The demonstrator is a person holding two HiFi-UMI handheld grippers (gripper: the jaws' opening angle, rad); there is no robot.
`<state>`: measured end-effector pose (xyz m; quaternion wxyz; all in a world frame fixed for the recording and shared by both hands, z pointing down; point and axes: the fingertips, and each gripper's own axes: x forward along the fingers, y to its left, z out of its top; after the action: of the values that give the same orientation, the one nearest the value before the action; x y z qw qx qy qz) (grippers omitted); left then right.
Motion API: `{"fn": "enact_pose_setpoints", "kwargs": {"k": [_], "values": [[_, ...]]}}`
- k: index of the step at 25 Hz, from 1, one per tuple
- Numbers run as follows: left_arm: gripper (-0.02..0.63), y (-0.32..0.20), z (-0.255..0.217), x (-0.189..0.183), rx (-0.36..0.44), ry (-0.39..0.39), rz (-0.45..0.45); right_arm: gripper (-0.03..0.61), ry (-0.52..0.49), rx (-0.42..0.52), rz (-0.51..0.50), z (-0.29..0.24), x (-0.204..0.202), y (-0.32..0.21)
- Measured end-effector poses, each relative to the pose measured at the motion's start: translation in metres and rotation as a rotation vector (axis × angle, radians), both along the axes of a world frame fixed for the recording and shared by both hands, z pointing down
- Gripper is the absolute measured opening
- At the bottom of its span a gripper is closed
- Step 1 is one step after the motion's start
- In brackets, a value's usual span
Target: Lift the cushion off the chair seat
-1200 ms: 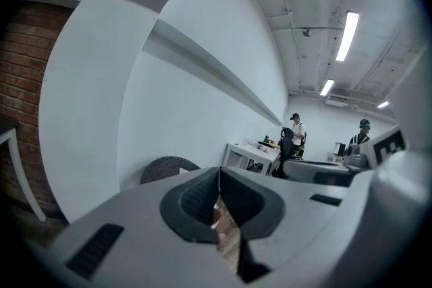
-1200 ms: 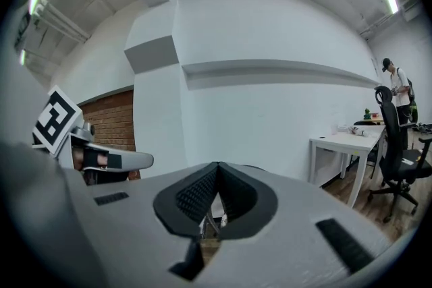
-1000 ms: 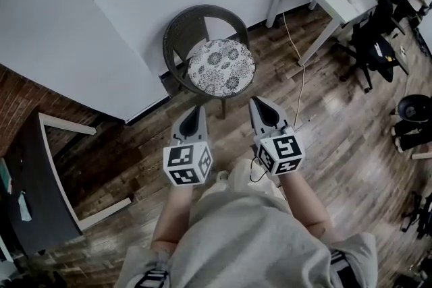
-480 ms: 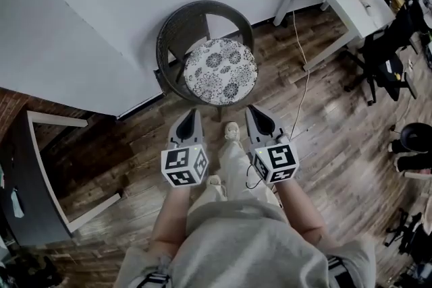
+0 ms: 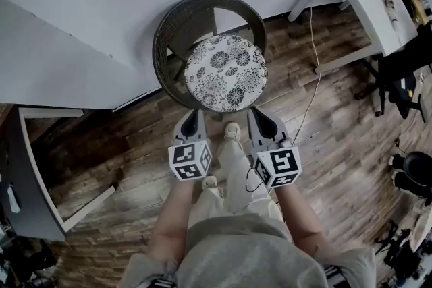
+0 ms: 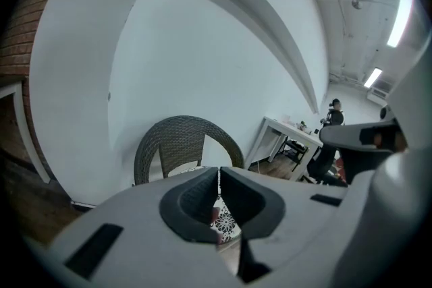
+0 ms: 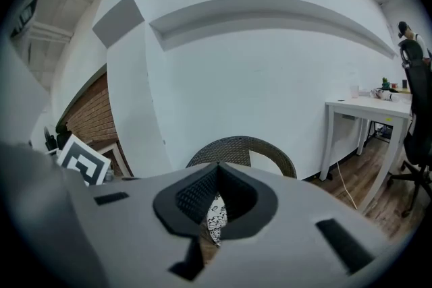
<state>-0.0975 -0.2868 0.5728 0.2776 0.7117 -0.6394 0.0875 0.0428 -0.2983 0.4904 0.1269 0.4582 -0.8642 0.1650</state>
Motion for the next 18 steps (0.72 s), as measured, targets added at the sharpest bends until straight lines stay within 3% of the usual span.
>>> {"fn": "enact_pose_setpoints", "kwargs": {"k": [10,18], "values": [[0.017,-0.033,0.103,0.005,-0.104,-0.006,-0.001,-0.006,-0.013,-0.043,0.000,0.057,0.002,-0.047],[0.137,-0.044,0.181,0.023,-0.199,0.007,0.045,-0.006,0.001,-0.085,-0.002,0.099,0.015,-0.065]]}}
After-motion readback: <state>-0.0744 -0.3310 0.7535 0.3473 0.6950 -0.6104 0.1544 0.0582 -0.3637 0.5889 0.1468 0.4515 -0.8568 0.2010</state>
